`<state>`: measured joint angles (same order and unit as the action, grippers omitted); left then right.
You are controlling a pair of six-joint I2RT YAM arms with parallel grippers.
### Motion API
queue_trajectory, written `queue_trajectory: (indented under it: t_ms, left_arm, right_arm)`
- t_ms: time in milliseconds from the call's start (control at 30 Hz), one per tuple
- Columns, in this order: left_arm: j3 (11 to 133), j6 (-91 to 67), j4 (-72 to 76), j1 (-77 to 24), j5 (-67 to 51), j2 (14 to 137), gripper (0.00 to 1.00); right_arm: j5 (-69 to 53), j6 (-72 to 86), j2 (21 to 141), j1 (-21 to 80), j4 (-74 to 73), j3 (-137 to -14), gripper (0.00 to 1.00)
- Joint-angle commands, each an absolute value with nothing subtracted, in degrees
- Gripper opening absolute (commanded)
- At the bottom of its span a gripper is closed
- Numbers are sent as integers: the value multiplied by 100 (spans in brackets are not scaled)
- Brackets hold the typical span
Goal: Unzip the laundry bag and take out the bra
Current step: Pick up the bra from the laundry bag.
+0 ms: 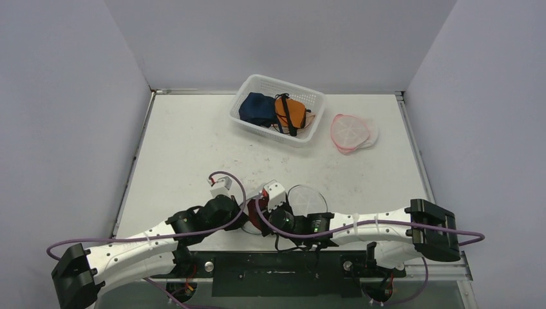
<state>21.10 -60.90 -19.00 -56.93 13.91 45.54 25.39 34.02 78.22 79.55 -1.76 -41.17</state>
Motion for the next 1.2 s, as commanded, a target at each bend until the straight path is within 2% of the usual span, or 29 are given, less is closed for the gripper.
queue_trajectory:
  t_ms: [0, 367, 533, 767, 1033, 1167]
  left_arm:
    - [2212, -5941, -2210, -5722, 1725, 4518, 0]
    - [2071, -6047, -2272, -5739, 1767, 4502, 0]
    - [1845, -6204, -2316, -5752, 1782, 4308, 0]
    - [1573, -6477, -2549, -5749, 1888, 4052, 0]
    - [1298, -6719, -2580, -5757, 1895, 3852, 0]
    - [1203, -6710, -2441, -5753, 1820, 3842, 0]
  right_arm:
    - [2624, 3253, 7826, 7973, -109, -4493, 57]
    - [2311, 3080, 8897, 7902, 312, -4843, 57]
    - [2258, 3136, 9008, 7850, 551, -4498, 61]
    - [2445, 3294, 9120, 7857, 636, -4021, 74]
    - [2644, 3377, 9034, 7878, 784, -3695, 73]
    - [2582, 3274, 8747, 7958, 929, -3710, 76]
